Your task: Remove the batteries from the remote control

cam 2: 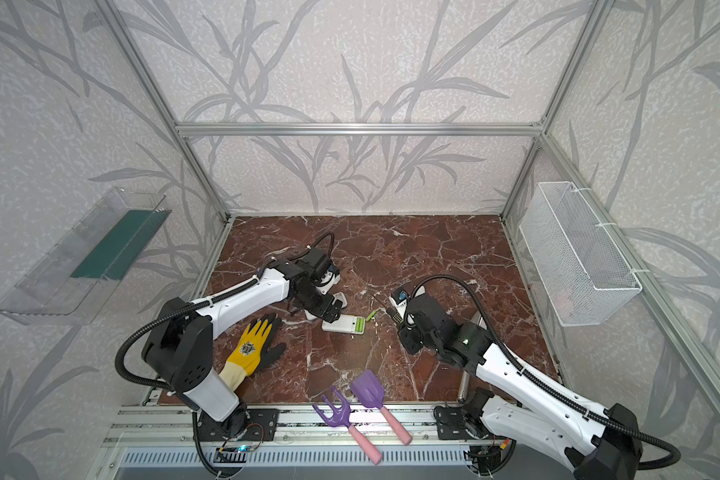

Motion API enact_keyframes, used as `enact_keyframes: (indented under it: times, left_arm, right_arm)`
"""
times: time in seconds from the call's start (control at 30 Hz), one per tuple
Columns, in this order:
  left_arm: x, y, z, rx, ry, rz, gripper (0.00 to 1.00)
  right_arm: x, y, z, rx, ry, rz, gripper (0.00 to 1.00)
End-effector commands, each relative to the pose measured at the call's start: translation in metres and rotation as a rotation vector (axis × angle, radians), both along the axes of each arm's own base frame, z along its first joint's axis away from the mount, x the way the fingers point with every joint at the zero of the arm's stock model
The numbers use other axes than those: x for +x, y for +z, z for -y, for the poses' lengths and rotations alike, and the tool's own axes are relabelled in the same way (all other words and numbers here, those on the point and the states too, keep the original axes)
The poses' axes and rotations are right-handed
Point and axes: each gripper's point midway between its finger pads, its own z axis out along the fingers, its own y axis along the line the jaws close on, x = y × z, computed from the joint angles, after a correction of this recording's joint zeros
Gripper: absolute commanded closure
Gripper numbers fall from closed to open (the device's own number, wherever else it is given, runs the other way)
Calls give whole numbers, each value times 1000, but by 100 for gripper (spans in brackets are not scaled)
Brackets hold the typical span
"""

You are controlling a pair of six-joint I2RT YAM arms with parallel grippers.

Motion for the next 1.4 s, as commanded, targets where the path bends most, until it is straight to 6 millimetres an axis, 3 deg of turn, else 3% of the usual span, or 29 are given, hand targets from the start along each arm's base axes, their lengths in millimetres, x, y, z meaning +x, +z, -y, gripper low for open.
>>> enact_keyframes:
  times: [0.0, 0.2, 0.43, 1.03, 1.37]
  left_arm:
    - [-8, 2, -7, 42, -165, 35, 3]
    - [-26, -12, 5, -3, -280, -56, 4]
    - [-28, -31, 6, 38, -264, -165, 6]
    - [1, -53, 6, 98, -270, -97, 3]
    - [8, -41, 24, 6, -373, 1, 0]
  right_arm:
    - [0, 7, -2, 34, 2, 25, 100]
    - [0, 7, 0, 40, 0, 43, 100]
    - [-2, 9, 3, 54, -9, 52, 100]
    - [-2, 11, 3, 61, -9, 66, 100]
    - [-2, 11, 4, 65, -10, 66, 100]
